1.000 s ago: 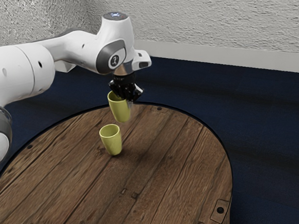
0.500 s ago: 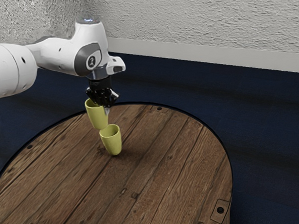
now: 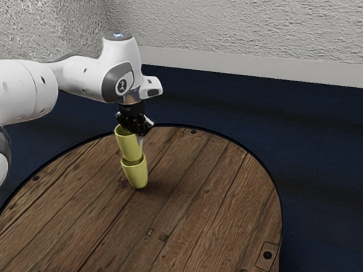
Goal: Place the right cup onto the left cup
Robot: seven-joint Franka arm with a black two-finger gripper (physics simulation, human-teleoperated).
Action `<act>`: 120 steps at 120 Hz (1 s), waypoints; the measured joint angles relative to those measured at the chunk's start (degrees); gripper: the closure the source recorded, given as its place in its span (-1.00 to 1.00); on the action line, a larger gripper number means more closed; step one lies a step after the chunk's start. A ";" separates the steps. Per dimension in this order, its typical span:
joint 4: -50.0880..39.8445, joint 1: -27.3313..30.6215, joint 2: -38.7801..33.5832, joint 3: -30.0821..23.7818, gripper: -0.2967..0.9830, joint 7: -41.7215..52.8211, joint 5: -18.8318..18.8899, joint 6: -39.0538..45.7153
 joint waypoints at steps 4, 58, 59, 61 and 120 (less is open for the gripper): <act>-0.09 0.00 0.04 -0.03 0.69 0.08 -0.08 0.07; -0.51 0.00 0.36 -0.06 -0.24 1.59 -0.84 0.66; -0.51 -0.01 0.36 -0.06 -0.26 1.62 -0.84 0.66; -0.49 -0.05 0.36 -0.06 -0.28 1.67 -0.83 0.67; 4.09 -1.40 -12.64 -0.07 -0.51 2.54 3.03 -15.52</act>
